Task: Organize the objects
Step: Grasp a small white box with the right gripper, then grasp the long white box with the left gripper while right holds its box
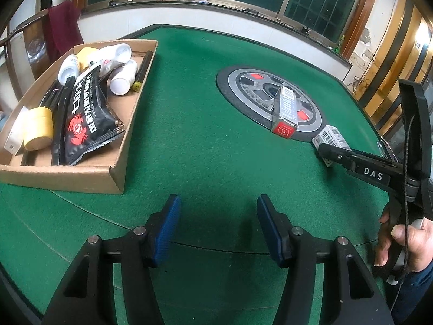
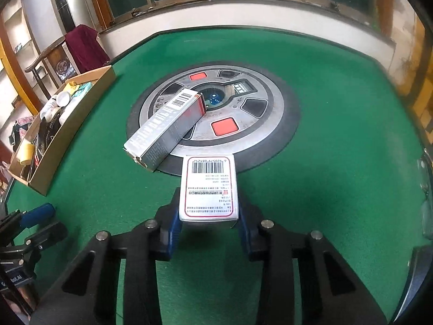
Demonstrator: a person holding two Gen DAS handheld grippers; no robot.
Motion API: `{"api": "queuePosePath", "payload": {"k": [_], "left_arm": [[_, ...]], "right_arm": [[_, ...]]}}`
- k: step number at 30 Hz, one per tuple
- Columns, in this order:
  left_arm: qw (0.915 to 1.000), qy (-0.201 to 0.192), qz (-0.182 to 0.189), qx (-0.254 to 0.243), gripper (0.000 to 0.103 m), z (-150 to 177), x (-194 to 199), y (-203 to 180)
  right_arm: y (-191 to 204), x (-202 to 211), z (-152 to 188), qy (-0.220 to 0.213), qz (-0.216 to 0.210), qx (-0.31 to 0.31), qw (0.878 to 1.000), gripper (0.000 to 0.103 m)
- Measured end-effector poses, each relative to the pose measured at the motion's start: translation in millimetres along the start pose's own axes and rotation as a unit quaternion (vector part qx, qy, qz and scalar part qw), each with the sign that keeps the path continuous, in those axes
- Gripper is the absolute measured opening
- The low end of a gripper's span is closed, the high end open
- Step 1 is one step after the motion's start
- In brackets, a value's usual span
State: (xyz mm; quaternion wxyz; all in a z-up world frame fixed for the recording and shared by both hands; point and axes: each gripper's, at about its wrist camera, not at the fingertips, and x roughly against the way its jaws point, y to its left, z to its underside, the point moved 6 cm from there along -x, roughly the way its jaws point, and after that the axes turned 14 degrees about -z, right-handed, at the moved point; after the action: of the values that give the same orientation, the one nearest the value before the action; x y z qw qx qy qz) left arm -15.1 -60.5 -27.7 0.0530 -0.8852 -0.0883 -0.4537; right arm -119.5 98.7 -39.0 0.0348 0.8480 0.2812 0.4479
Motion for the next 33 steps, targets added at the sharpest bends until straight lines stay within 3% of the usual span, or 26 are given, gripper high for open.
{"api": "queuePosePath", "payload": {"k": [14, 20, 28, 33], "left_arm": [[0.9999, 0.001, -0.01, 0.0, 0.053, -0.1, 0.4, 0.0], [0.9989, 0.026, 0.035, 0.017, 0.053, -9.0, -1.5, -3.1], [0.9977, 0.022, 0.063, 0.011, 0.053, -62.9, 1.9, -20.9], [0.9957, 0.03, 0.087, -0.011, 0.053, -95.7, -5.9, -51.8]], "right_arm": [[-14.6, 53.6, -0.5, -0.06, -0.036, -0.038, 0.997, 0.032], [-8.9, 56.8, -4.7, -0.069, -0.043, -0.032, 0.996, 0.032], [-17.5, 55.7, -7.5, -0.071, -0.051, -0.048, 0.995, 0.032], [-27.7, 55.1, -8.4, -0.072, -0.06, -0.069, 0.993, 0.032]]}}
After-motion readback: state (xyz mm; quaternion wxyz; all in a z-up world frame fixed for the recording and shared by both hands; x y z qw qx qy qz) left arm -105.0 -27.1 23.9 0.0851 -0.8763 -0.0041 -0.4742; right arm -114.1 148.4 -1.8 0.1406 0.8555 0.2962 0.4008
